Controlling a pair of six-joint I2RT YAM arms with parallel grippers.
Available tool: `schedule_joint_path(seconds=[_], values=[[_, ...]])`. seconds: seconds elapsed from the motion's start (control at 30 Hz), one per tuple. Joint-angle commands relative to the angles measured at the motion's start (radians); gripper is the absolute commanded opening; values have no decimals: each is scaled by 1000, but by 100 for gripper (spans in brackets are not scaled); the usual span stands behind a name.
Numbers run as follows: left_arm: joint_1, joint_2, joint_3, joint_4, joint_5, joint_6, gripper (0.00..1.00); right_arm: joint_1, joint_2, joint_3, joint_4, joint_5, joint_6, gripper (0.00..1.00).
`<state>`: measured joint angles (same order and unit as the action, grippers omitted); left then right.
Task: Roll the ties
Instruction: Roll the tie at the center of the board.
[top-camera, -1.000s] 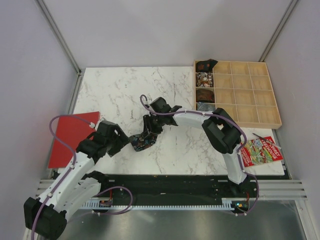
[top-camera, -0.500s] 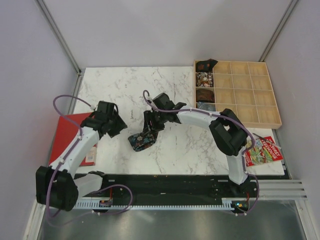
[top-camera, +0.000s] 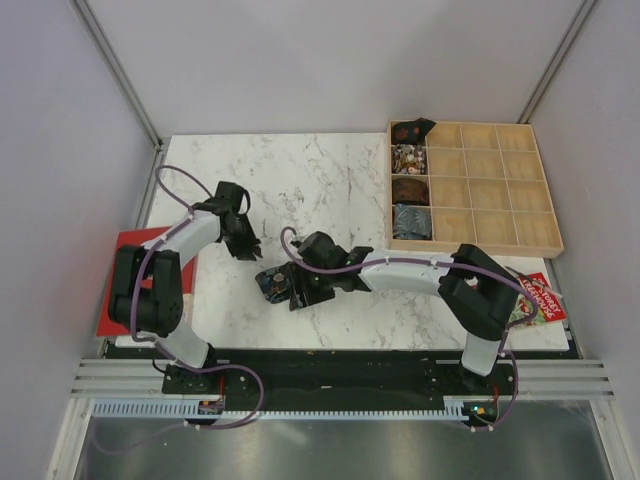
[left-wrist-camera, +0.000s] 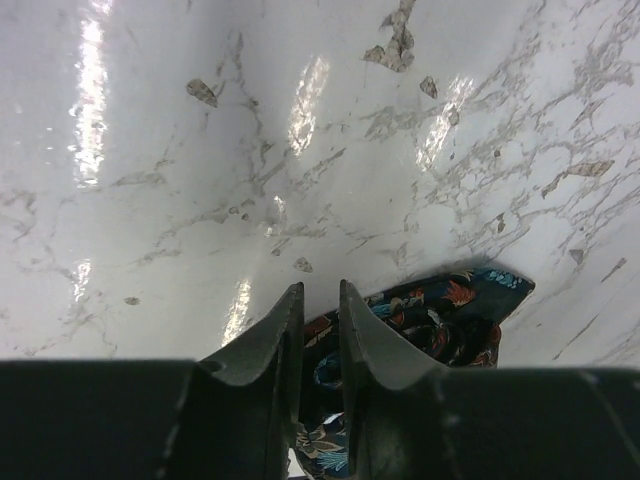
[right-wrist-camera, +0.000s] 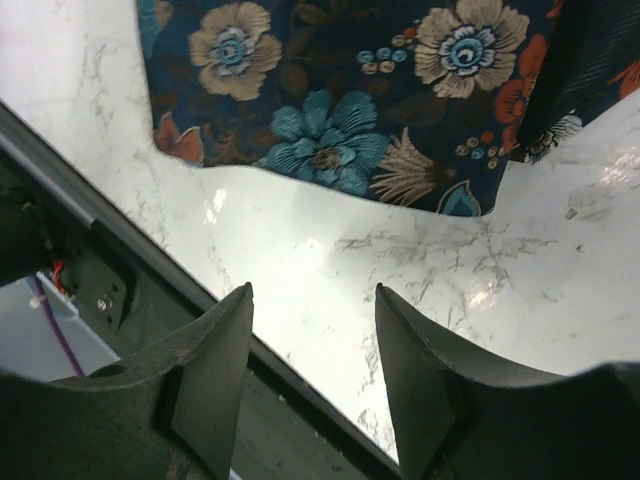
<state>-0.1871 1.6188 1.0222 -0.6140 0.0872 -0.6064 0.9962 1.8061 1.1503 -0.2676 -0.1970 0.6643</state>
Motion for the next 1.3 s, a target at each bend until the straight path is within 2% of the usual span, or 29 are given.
schedule_joint_path(seconds=[0.0, 0.17, 0.33, 0.63, 0.8, 0.9, 0.97, 1.1, 1.13, 1.27], values=[[-3, 35, 35, 20, 106, 71, 26, 5, 38, -47, 174, 99, 126, 59], [-15, 96, 35, 19, 233, 102, 25, 24, 127, -6, 232, 122, 104, 57], [-28, 96, -14, -18, 273, 103, 26, 25, 188, 14, 220, 156, 80, 56], [-26, 173, -56, -52, 463, 131, 29, 27, 203, -76, 382, 191, 32, 56], [-22, 167, -36, -62, 436, 129, 30, 27, 191, -84, 387, 182, 24, 56], [-17, 156, 8, -95, 364, 122, 34, 27, 162, -96, 375, 160, 23, 55], [-14, 138, 35, -128, 295, 114, 41, 27, 122, -110, 358, 148, 17, 56], [-6, 101, 108, -179, 188, 102, 62, 27, 40, -130, 318, 130, 1, 57], [0, 89, 116, -184, 152, 100, 74, 25, 21, -142, 302, 128, -3, 57], [55, -41, 119, -190, 74, 74, 86, 27, -95, -188, 269, 117, 0, 57]])
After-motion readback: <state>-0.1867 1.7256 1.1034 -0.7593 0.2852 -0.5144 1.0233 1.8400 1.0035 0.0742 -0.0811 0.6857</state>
